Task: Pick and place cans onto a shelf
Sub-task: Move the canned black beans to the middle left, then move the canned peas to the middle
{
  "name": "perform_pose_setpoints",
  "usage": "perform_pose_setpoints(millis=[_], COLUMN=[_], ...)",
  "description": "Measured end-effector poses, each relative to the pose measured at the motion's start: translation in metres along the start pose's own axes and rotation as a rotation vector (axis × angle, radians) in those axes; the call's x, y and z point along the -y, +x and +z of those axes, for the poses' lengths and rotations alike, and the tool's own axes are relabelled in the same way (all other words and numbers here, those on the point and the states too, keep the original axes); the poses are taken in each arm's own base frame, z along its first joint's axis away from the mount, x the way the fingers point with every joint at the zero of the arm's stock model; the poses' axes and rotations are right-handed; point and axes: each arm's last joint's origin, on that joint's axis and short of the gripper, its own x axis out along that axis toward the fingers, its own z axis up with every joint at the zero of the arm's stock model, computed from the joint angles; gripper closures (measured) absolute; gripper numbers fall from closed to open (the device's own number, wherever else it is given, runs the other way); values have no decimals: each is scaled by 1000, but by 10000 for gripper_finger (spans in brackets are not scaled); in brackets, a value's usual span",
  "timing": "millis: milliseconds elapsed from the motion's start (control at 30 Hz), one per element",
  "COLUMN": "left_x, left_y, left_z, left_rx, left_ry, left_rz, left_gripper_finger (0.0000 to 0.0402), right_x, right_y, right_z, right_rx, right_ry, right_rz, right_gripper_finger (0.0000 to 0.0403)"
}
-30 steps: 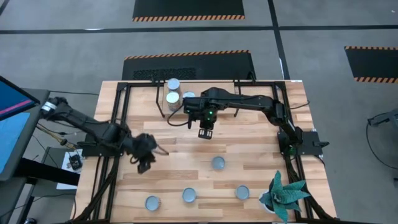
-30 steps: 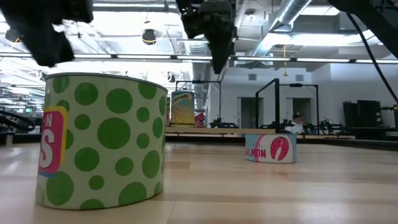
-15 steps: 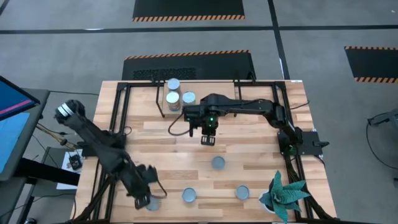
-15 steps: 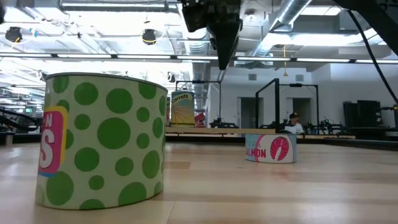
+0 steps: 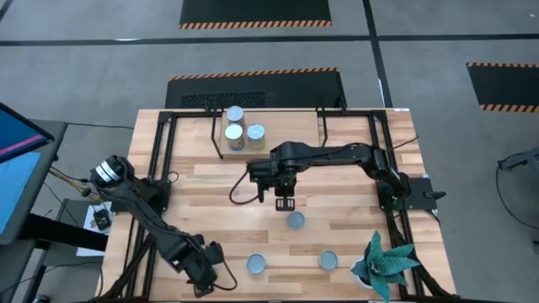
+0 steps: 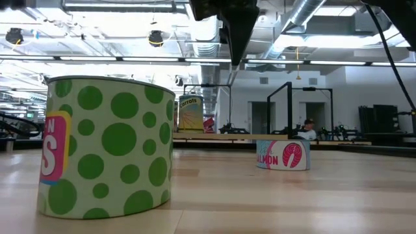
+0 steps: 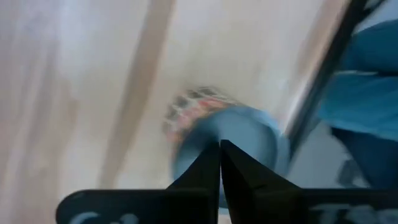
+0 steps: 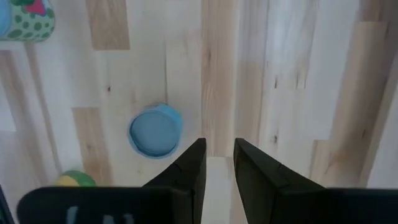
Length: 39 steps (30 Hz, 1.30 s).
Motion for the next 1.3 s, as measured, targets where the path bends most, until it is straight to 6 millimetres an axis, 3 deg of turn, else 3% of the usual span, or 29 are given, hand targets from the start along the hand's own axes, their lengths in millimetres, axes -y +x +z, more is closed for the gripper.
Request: perform_pose_setpoints(millis=[167, 267, 500, 633, 733, 900, 1000, 1100, 1200, 1300], left_x=[-15, -29, -68, -97, -104, -81, -60, -30, -1, 7], left_y=[2, -2, -18, -29, -49, -85, -95, -89, -68, -44], left_z=[13, 26, 64, 100, 126, 126, 120, 113, 111, 112], left_rx=[-27, -9, 74, 198, 285, 217, 259, 352, 439, 419], left_ry=[64, 113, 206, 189, 143, 183, 164, 208, 312, 338], left_rz=[92, 175, 385, 546, 555, 371, 238, 82, -34, -31], left_gripper_finger=[401, 401, 401, 401, 401, 401, 401, 401, 401, 401], right_x=[-7, -6, -6, -15, -25, -41, -51, -61, -70, -80], right_y=[-1, -11, -61, -93, -114, -134, -136, -135, -135, -135], right_z=[-1, -5, -31, -54, -71, -91, -95, -96, -99, -102], right_rx=[1, 26, 156, 245, 317, 415, 440, 444, 447, 454], right_ry=[13, 85, 209, 250, 232, 214, 188, 160, 148, 174], right_rz=[3, 5, 0, 15, -31, -140, -184, -194, -182, -159], right_gripper_finger=[295, 295, 295, 295, 295, 295, 295, 295, 295, 295])
